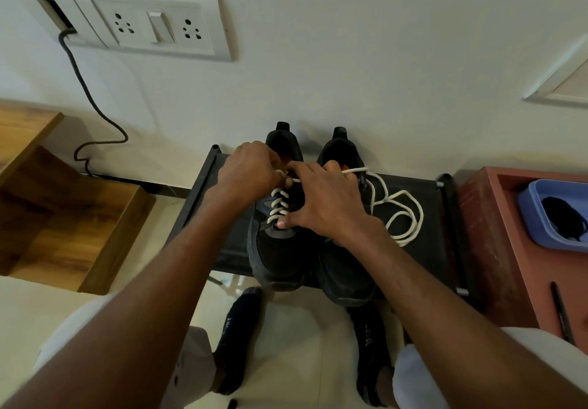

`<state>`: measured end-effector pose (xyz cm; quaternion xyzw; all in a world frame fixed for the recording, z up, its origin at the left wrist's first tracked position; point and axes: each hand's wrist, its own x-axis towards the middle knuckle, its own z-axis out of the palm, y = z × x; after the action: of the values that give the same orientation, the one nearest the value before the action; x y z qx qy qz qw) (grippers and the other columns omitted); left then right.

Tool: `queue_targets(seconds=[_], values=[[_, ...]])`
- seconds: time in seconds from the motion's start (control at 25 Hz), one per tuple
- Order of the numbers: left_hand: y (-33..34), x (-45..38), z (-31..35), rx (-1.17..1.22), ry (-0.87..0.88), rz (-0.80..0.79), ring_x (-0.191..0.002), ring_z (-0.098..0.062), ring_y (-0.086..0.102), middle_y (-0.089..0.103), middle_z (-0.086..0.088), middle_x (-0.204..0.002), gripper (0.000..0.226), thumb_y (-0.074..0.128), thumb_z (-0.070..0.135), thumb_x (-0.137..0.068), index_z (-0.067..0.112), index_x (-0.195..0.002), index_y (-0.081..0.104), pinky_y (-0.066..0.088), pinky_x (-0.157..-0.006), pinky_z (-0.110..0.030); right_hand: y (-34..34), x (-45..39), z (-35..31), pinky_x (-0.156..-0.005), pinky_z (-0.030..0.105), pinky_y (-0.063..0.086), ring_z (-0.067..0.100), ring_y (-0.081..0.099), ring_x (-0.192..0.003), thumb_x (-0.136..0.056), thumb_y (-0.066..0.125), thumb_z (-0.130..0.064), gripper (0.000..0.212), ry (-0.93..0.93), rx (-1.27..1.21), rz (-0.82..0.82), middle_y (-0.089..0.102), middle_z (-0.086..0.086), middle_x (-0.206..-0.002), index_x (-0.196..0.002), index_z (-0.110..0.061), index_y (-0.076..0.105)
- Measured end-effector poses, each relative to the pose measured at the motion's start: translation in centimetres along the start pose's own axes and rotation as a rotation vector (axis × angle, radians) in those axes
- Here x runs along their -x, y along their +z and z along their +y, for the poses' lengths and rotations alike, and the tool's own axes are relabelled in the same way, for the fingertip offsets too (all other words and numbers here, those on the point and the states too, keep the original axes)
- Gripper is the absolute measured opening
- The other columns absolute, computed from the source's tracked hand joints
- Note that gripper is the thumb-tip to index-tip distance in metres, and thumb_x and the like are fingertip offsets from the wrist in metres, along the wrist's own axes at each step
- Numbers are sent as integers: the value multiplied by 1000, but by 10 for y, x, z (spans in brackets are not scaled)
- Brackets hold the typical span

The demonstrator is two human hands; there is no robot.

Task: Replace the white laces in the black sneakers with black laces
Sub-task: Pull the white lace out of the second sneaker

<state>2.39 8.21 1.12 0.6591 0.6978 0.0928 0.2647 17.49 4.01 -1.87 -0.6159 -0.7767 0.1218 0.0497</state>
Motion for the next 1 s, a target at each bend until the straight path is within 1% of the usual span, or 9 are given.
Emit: queue_targets(seconds=[0.2, 0.32, 0.4, 0.52, 0.6, 0.68, 0.84, 0.92, 1.0], values=[[-4, 8, 5, 368, -71, 115, -71, -10, 70, 75, -1, -73, 10, 80, 9, -82, 14, -74, 77, 54, -66, -27, -1, 2, 4, -106, 50, 39, 26, 43, -135, -66, 81, -75, 104, 11, -23, -3, 51, -8, -151, -152, -36, 37], [-14, 15, 4, 642, -121, 40, -57, 0, 68, 75, -6, -71, 18, 66, -1, -94, 1, -77, 72, 57, -61, -22, 0, 3, 7, -108, 51, 38, 26, 41, -138, -68, 79, -77, 107, 10, -19, -8, 48, -8, -154, -155, -36, 33], [-14, 13, 3, 402, -42, 13, -65, -4, 69, 74, -2, -75, 18, 67, 13, -98, 5, -83, 72, 61, -73, -32, 2, 3, 7, -109, 52, 38, 26, 41, -138, -69, 77, -78, 106, 0, -15, -1, 48, -8, -154, -156, -37, 32], [-9, 15, 10, -200, 46, 30, -87, -21, 61, 67, 3, -92, 13, 73, 40, -92, 28, -96, 73, 47, -93, -45, 4, 3, 6, -109, 52, 39, 26, 43, -136, -69, 76, -80, 105, -2, -14, 12, 50, -8, -152, -155, -37, 34], [-5, 15, 14, -325, 58, 81, -97, -29, 63, 68, 1, -100, 13, 74, 39, -91, 33, -102, 75, 38, -102, -53, 4, 3, 5, -108, 52, 39, 26, 43, -136, -68, 75, -81, 107, -2, -7, 13, 49, -9, -152, -156, -38, 33], [-7, 14, 13, -177, 46, 140, -90, -26, 66, 71, 2, -91, 7, 74, 31, -89, 30, -94, 78, 45, -94, -45, 4, 4, 5, -109, 52, 37, 26, 42, -137, -68, 74, -81, 106, -4, -8, 15, 48, -9, -153, -156, -39, 32], [-25, 8, 2, 601, -130, 186, -65, -15, 72, 75, -2, -69, 17, 61, 11, -96, 7, -86, 75, 53, -62, -26, 4, 4, 5, -112, 55, 35, 27, 40, -140, -70, 74, -80, 105, 1, -8, 4, 43, -7, -156, -156, -39, 32], [-29, 6, -2, 583, -94, 191, -59, -14, 69, 72, -4, -68, 18, 60, 19, -100, 8, -92, 73, 49, -54, -23, 4, 4, 6, -112, 55, 36, 27, 39, -140, -70, 74, -80, 105, -3, -9, 1, 43, -7, -156, -157, -39, 32], [-23, 5, -2, 272, 47, 152, -65, -9, 66, 69, 3, -71, 23, 68, 42, -96, 20, -89, 72, 44, -57, -25, 4, 3, 5, -112, 55, 36, 27, 40, -139, -70, 75, -79, 104, -3, -17, 2, 43, -7, -155, -156, -38, 32]])
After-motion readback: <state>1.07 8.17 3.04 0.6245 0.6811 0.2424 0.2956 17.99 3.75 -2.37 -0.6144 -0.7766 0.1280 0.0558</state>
